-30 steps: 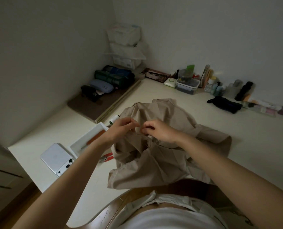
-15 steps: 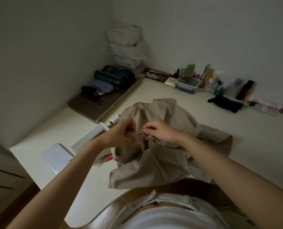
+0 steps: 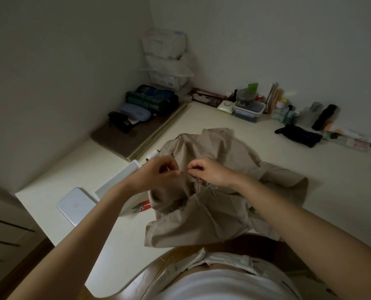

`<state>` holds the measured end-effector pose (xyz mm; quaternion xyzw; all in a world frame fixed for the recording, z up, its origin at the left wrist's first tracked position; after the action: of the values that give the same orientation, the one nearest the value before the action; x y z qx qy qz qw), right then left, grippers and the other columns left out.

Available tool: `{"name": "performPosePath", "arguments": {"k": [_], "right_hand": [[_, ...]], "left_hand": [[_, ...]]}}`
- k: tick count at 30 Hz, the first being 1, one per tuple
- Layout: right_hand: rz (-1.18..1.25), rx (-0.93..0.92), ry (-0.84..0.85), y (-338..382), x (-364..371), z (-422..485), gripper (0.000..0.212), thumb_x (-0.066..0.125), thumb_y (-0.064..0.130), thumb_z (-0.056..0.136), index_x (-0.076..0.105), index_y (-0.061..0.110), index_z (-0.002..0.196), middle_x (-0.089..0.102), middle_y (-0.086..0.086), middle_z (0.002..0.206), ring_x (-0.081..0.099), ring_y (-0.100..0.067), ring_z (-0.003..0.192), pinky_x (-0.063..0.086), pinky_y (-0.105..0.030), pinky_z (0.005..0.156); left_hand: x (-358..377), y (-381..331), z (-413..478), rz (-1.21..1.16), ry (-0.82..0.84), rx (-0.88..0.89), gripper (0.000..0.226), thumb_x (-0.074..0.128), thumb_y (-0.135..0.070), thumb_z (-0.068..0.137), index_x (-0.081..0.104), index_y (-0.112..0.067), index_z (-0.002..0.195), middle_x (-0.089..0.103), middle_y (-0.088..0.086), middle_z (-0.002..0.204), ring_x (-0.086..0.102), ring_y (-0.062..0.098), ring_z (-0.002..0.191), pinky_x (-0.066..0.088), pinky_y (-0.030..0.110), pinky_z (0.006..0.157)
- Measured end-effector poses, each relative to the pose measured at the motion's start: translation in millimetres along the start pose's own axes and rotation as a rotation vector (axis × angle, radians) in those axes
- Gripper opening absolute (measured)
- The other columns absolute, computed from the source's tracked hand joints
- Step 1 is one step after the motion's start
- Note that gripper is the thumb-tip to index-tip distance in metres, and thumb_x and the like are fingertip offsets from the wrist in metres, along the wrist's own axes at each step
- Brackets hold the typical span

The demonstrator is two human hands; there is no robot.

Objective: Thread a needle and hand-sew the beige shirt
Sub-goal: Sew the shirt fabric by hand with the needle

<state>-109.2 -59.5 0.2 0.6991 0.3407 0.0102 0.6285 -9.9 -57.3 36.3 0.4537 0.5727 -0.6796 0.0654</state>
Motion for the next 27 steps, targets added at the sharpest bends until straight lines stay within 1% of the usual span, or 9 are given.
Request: {"name": "performPosePath", "arguments": {"k": [3,6,9,11,17,19,21,24,27], "right_hand": [[-0.013,-0.008,-0.003,1,-1,1,0.014,0.050,0.013,0.097,0.064,0.011,0.095,0.057,0.005,0.074,0.051,-0.003,0.064,0.041,-0.008,0.056],[0.005,-0.014,0.001,1,0,3,0.014,0.051,0.014,0.097,0.065,0.011,0.095,0.060,0.003,0.078,0.053,-0.005,0.068,0.043,-0.011,0.061],[0.027,-0.021,0.002,0,0,4,0.014,0.051,0.014,0.097,0.065,0.013,0.096,0.060,0.006,0.079,0.055,-0.003,0.070,0.045,-0.012,0.065],[0.038,-0.027,0.002,0,-1,4,0.015,0.051,0.014,0.097,0.066,0.010,0.098,0.061,0.007,0.080,0.056,-0.001,0.072,0.046,-0.012,0.067],[0.092,-0.034,0.001,3,0,4,0.021,0.049,0.011,0.097,0.064,-0.001,0.105,0.061,0.006,0.083,0.056,0.000,0.075,0.047,-0.009,0.069],[0.129,-0.023,0.004,3,2,4,0.022,0.047,0.009,0.098,0.063,-0.004,0.106,0.061,0.003,0.084,0.056,-0.001,0.074,0.047,-0.010,0.069],[0.188,-0.011,0.012,2,5,3,0.021,0.045,0.007,0.099,0.063,0.001,0.104,0.061,0.003,0.083,0.058,0.003,0.071,0.046,-0.010,0.067],[0.275,-0.001,0.050,4,9,0,0.023,0.042,0.008,0.100,0.062,0.013,0.092,0.062,0.004,0.081,0.059,0.008,0.066,0.045,-0.009,0.066],[0.359,0.013,0.064,4,13,-2,0.026,0.040,0.009,0.101,0.061,0.016,0.086,0.060,0.006,0.075,0.058,0.007,0.062,0.044,-0.010,0.063]], "left_hand": [[0,3,0,-0.036,0.004,-0.007,0.008,0.056,-0.019,0.094,0.057,-0.017,0.086,0.056,-0.002,0.081,0.048,0.001,0.066,0.043,0.017,0.064],[1,5,1,-0.063,0.004,-0.024,0.008,0.055,-0.018,0.095,0.056,-0.016,0.087,0.055,-0.003,0.079,0.048,0.000,0.065,0.043,0.016,0.063],[3,12,3,-0.098,0.012,-0.053,0.008,0.055,-0.019,0.095,0.056,-0.016,0.088,0.056,0.000,0.079,0.048,0.001,0.065,0.044,0.019,0.064],[4,15,4,-0.121,0.007,-0.061,0.008,0.055,-0.019,0.095,0.056,-0.016,0.088,0.056,0.002,0.079,0.049,0.003,0.066,0.044,0.021,0.064],[5,12,5,-0.197,-0.004,-0.047,0.009,0.055,-0.014,0.094,0.056,-0.016,0.086,0.053,-0.005,0.071,0.046,0.001,0.060,0.040,0.016,0.058],[3,12,5,-0.212,-0.019,-0.037,0.010,0.055,-0.013,0.094,0.056,-0.017,0.085,0.054,-0.002,0.073,0.046,0.005,0.063,0.040,0.018,0.059],[3,11,6,-0.212,-0.027,-0.031,0.009,0.055,-0.013,0.094,0.056,-0.016,0.086,0.054,0.004,0.076,0.047,0.010,0.066,0.041,0.022,0.062],[2,9,6,-0.193,-0.040,-0.025,0.009,0.055,-0.012,0.094,0.055,-0.015,0.086,0.054,0.008,0.078,0.046,0.011,0.067,0.041,0.023,0.063],[1,6,7,-0.178,-0.073,-0.016,0.009,0.055,-0.011,0.094,0.056,-0.013,0.085,0.055,0.009,0.079,0.047,0.010,0.067,0.041,0.022,0.062]]}}
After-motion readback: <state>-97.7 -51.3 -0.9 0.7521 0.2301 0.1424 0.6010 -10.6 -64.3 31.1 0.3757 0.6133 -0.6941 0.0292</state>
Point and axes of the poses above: each hand's wrist, its own z-axis towards the middle knuckle, its own x-axis out of the palm, y = z × x, the point moved 10 cm from there along z, towards the middle knuckle
